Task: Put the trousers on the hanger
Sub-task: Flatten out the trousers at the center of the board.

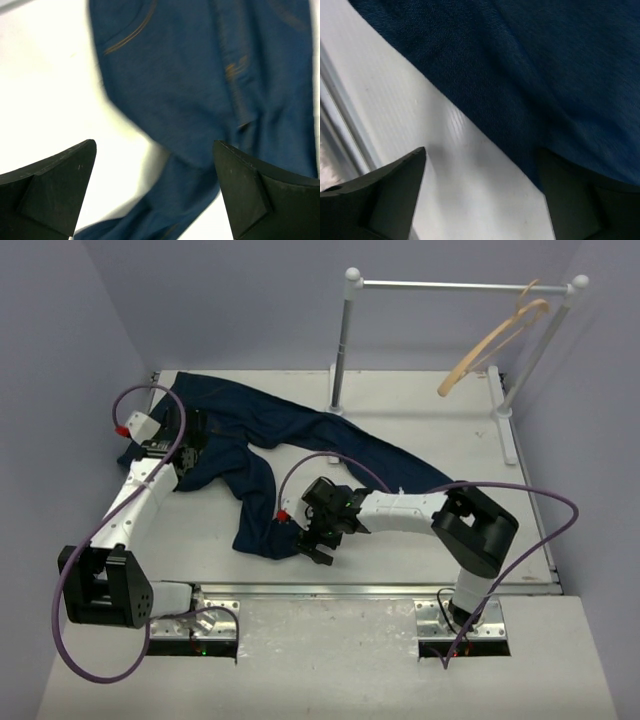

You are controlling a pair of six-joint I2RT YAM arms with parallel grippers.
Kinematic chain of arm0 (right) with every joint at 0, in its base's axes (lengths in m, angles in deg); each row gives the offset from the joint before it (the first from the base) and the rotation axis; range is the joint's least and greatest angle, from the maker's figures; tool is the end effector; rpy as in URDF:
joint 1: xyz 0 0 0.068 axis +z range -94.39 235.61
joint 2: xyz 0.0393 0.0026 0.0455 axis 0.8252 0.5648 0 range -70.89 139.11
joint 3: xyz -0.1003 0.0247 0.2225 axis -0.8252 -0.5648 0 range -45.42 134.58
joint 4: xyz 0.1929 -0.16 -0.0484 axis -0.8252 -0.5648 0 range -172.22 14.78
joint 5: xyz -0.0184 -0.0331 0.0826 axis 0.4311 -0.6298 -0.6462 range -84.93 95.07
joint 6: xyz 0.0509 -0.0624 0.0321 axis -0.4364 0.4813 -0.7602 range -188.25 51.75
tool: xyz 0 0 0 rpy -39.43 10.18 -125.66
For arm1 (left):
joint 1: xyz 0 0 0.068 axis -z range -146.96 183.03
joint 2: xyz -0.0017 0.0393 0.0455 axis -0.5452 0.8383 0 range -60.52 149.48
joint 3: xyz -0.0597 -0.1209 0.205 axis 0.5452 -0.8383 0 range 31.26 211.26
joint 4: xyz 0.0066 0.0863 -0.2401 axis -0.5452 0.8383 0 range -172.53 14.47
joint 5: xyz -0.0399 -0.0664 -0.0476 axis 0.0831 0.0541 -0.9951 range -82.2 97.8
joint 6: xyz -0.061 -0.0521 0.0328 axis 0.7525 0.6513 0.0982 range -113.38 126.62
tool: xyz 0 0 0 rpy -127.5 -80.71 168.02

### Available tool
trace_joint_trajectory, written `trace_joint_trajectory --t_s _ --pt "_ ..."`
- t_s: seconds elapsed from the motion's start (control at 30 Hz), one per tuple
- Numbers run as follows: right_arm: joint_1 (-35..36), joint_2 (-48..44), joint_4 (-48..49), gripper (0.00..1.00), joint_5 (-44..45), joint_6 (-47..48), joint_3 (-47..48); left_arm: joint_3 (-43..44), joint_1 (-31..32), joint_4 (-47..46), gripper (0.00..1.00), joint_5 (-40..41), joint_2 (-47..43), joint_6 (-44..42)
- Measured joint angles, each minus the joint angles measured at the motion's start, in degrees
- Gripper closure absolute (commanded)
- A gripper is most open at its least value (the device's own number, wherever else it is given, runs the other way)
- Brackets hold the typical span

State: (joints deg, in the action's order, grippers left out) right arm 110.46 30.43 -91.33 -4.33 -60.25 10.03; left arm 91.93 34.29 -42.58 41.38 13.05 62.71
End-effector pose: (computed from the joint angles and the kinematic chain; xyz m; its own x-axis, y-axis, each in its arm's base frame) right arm 0.1887 0.2898 0.0829 -0.3848 -0.7851 -0.4853 -0.9133 0.3999 0.0773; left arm 0.2831 0.0361 0.2348 -0.1825 -0.6876 -0.7028 -0.8374 0.4832 -0.2553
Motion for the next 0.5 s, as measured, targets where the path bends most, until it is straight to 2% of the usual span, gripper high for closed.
trace_joint_trajectory --t_s 0.1,0.2,0.3,0.37,0.5 --pt "1.2 3.5 1.4 0.23 2.0 0.8 2.2 -3.3 0.0 1.6 0.0 -0.5 -3.1 -0.4" --pt "1.3 5.5 3.9 0.63 2.8 0.8 3.7 -4.8 0.0 2.0 0.0 -0.5 -8.2 -1.2" --pt "1.2 6.4 5.4 0.95 2.8 0.7 4.4 -5.4 0.0 1.7 0.0 -0.1 -12.3 -2.3" --pt "1.2 6.6 5.7 1.0 3.2 0.5 4.6 -5.7 0.0 1.4 0.0 0.6 -14.1 -3.5" --pt "1.6 5.3 5.7 1.0 4.4 -0.1 3.1 -6.5 0.0 1.5 0.0 2.2 -14.5 -5.3"
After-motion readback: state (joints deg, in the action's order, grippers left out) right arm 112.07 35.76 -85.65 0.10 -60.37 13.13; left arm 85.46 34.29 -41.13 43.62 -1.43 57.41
